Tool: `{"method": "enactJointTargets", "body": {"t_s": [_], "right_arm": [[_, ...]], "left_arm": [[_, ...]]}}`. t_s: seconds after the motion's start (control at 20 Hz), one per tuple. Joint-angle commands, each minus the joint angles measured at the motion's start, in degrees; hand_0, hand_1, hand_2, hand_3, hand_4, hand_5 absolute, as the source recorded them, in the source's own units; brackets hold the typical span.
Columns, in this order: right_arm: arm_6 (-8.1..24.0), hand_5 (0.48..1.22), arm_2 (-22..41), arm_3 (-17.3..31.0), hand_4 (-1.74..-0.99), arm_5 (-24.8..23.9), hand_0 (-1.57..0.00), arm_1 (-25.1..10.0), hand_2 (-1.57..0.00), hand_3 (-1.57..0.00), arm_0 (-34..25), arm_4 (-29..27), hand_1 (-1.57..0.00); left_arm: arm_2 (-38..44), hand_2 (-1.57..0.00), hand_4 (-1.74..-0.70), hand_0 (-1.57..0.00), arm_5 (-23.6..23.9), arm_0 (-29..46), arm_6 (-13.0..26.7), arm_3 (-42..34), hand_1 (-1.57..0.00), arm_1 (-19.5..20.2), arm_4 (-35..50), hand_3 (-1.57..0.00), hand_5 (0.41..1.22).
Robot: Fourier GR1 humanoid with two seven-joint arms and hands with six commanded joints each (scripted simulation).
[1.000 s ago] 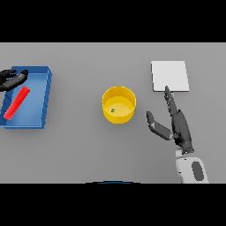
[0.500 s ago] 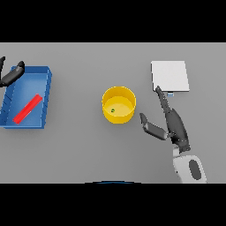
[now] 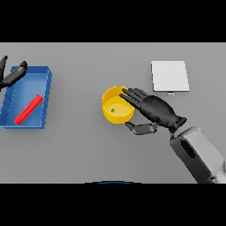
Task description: Pick up the red beaker and tilt it to pour out 1 green nut into yellow bowl. Pick up the yellow bowl and place it on the metallic measuring scale.
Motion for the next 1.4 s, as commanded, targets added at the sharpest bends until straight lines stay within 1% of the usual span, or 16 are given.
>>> {"method": "enactJointTargets", "body": {"t_s": [0.0,0.05,0.1,0.2,0.3,0.4,0.45,0.5,0.65,0.85,0.95,1.1,1.2,1.25,1.3,1.35], "right_arm": [[-0.7,0.703,1.5,1.2,-1.228,1.1,0.00,-0.9,0.00,0.00,-1.6,1.7,0.00],[-1.3,0.705,2.7,2.8,-1.223,2.6,0.00,-1.6,0.00,0.00,-3.8,2.9,0.00],[-2.2,0.706,3.8,3.5,-1.216,3.9,0.00,-2.2,0.00,0.00,-5.2,3.6,0.00],[-3.6,0.704,6.0,6.2,-1.211,5.6,0.00,-2.3,0.00,0.00,-8.3,5.3,0.00],[-5.3,0.704,8.2,8.9,-1.215,7.0,0.00,-2.4,0.00,0.00,-10.6,6.8,0.00],[-4.7,0.705,10.2,11.3,-1.223,9.1,0.00,-1.7,0.00,0.00,-12.9,8.2,0.00],[-4.6,0.704,11.1,13.7,-1.223,8.7,0.00,-1.1,0.00,0.00,-14.2,9.3,0.00],[-5.1,0.703,12.0,14.0,-1.224,9.5,0.00,-1.0,0.00,0.00,-14.8,9.6,0.00],[-5.0,0.705,13.4,18.3,-1.239,10.6,0.00,0.0,0.00,0.00,-18.3,10.9,0.00],[-5.3,0.727,15.6,23.0,-1.270,12.2,0.00,1.5,0.00,0.00,-21.2,12.4,0.00],[-5.1,0.740,15.7,23.6,-1.281,13.8,0.00,1.7,0.00,0.00,-22.1,12.1,0.00],[-3.8,0.763,15.3,24.8,-1.305,14.8,0.00,3.2,0.00,0.00,-22.5,11.4,0.00],[-2.5,0.810,15.1,25.5,-1.336,15.1,0.00,4.1,-0.02,-0.04,-22.1,11.1,-0.02],[-2.5,0.842,15.3,25.7,-1.360,15.3,-0.11,4.2,-0.09,-0.10,-21.8,11.3,-0.10],[-2.9,0.873,15.3,25.3,-1.387,15.6,-0.29,3.7,-0.18,-0.17,-21.7,11.2,-0.24],[-2.9,0.943,15.5,25.5,-1.420,15.5,-0.54,3.6,-0.31,-0.26,-22.2,11.7,-0.47]], "left_arm": [[-0.1,0.00,-0.71,0.00,-0.4,-0.2,-0.2,0.5,0.00,-0.2,0.0,0.00,0.672],[-0.2,0.00,-0.71,0.00,-0.8,-0.8,0.5,1.1,0.00,-0.8,0.1,0.00,0.676],[0.1,0.00,-0.71,0.00,-0.8,-0.1,-0.4,0.9,0.00,-0.5,0.4,0.00,0.680],[0.0,0.00,-0.72,0.00,-0.7,-0.1,0.0,0.3,0.00,-0.4,0.4,0.00,0.682],[0.4,0.00,-0.72,0.00,-0.6,0.7,-0.6,-0.4,0.00,0.2,0.8,0.00,0.687],[0.4,0.00,-0.72,0.00,-0.7,0.9,-0.9,-0.3,0.00,0.0,1.0,0.00,0.687],[0.5,0.00,-0.72,0.00,-0.7,1.0,-1.0,-0.6,0.00,0.1,1.2,0.00,0.688],[0.8,0.00,-0.72,0.00,-1.2,1.0,-1.3,-0.3,0.00,0.5,1.4,0.00,0.687],[1.2,0.00,-0.72,0.00,-0.8,1.7,-1.3,-1.5,0.00,1.0,2.0,0.00,0.687],[1.4,0.00,-0.72,0.00,-1.7,1.7,-2.3,0.4,0.00,0.8,2.0,0.00,0.682],[1.4,0.00,-0.72,0.00,-1.8,2.2,-3.0,-0.6,0.00,1.3,2.1,0.00,0.686],[1.5,0.00,-0.72,0.00,-0.9,2.5,-2.8,-1.5,0.00,1.1,2.4,0.00,0.686],[1.5,0.00,-0.71,0.00,-1.3,1.6,-2.3,-0.4,0.00,1.1,2.0,0.00,0.686],[1.5,0.00,-0.71,0.00,-1.2,2.3,-2.6,-1.0,0.00,1.4,2.2,0.00,0.689],[1.4,0.00,-0.71,0.00,-1.2,2.3,-2.8,-0.5,0.00,0.9,2.1,0.00,0.691],[1.7,0.00,-0.72,0.00,-1.5,1.9,-2.8,-0.4,0.00,1.3,2.2,0.00,0.692]]}}
